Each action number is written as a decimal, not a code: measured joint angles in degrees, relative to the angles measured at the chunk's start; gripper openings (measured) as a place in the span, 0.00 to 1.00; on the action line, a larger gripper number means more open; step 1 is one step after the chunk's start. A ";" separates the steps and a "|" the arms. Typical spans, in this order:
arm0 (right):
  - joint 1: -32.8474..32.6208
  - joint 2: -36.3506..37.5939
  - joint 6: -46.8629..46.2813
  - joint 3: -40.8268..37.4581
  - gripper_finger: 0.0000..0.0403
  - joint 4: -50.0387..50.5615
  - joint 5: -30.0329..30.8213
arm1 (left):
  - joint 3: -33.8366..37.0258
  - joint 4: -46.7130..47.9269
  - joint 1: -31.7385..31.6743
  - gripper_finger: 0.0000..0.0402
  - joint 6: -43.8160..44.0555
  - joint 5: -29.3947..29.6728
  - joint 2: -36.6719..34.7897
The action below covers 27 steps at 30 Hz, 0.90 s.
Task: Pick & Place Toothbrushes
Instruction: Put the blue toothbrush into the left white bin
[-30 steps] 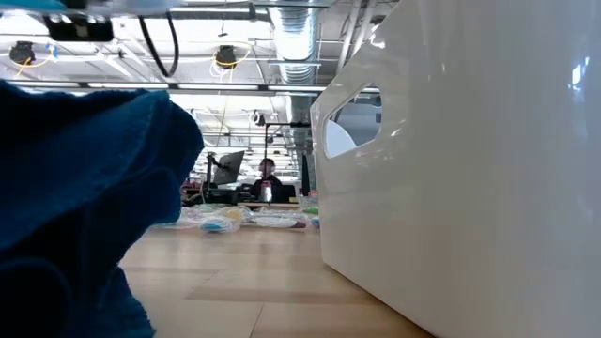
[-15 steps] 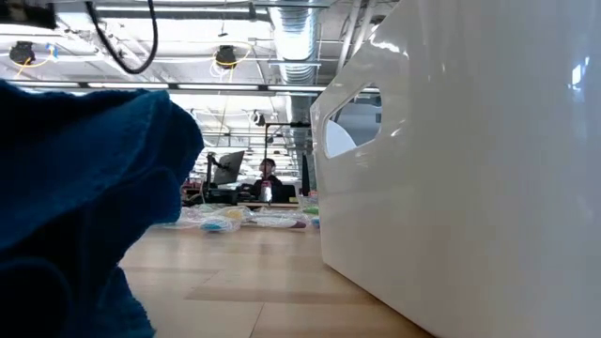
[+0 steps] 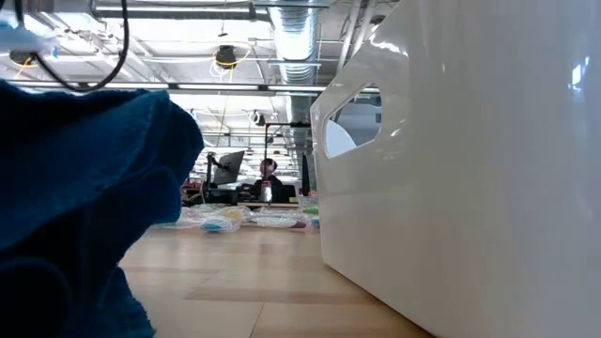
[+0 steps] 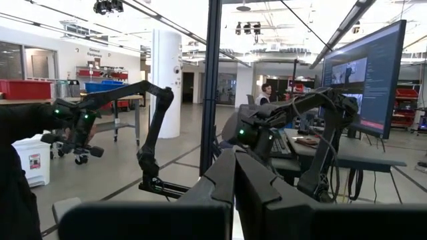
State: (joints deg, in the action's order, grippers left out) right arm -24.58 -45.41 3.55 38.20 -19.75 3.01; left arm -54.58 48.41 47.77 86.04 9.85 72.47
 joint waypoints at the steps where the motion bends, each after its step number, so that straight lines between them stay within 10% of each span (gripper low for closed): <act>1: 0.00 0.00 -0.01 0.00 0.00 -0.01 0.00 | 0.54 -0.04 0.51 0.01 1.06 0.08 0.00; 27: 0.00 0.00 0.04 0.02 0.00 0.00 0.00 | 7.57 -3.41 4.76 0.01 8.96 -0.96 2.12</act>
State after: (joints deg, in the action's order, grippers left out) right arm -24.58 -45.41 3.60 38.22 -19.75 3.01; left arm -47.00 45.00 52.53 95.00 8.89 74.59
